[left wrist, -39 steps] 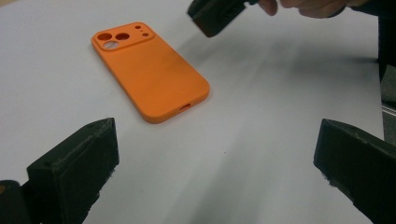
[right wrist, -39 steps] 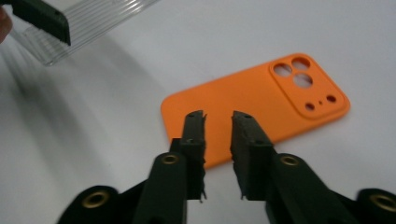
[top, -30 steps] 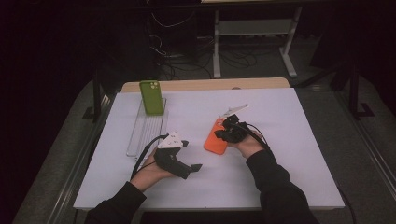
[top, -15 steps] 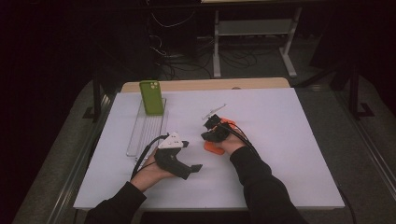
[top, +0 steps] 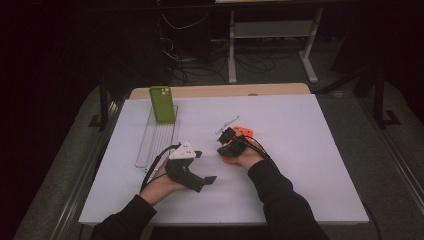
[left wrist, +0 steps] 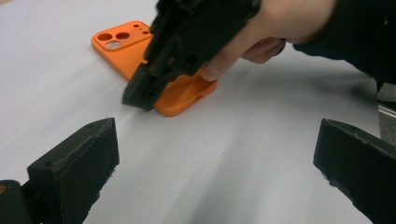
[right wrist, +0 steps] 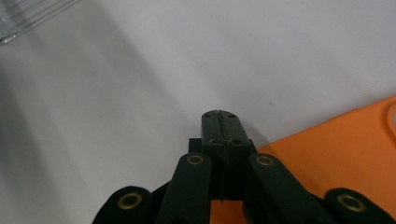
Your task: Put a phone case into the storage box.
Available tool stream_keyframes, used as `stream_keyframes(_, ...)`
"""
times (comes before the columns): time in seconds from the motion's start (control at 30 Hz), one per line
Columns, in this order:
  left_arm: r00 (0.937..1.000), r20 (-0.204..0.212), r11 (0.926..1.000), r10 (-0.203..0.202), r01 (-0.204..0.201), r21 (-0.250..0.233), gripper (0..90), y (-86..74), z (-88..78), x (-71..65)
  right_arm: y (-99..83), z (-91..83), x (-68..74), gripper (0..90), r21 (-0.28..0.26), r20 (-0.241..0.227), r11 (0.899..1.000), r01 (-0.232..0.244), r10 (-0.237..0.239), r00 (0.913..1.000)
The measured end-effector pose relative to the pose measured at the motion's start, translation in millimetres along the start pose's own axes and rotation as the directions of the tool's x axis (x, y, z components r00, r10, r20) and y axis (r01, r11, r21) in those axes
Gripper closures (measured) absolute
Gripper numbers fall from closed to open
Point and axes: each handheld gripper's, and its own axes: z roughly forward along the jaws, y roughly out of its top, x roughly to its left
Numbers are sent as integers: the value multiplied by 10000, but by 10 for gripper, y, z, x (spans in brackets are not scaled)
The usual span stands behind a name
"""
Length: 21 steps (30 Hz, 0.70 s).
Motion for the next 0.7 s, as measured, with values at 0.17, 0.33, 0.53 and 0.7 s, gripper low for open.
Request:
stream_keyframes(0.17,10000,9,10000,59,-59,69,0,4,3,-8,-124,-88,-32,886,-9,36,10000,-45,45,10000)
stream_keyframes(0.33,10000,-5,9999,55,-55,85,0,4,8,-17,-252,-185,-83,885,-25,140,10000,-55,55,9999)
stream_keyframes(0.53,9999,-43,9999,121,-120,122,0,3,8,-14,-397,-300,-163,885,14,327,9999,-147,146,9994)
stream_keyframes(0.7,9999,-16,9997,151,-151,201,0,1,12,-20,-514,-393,-249,886,-21,484,9994,-340,341,9982)
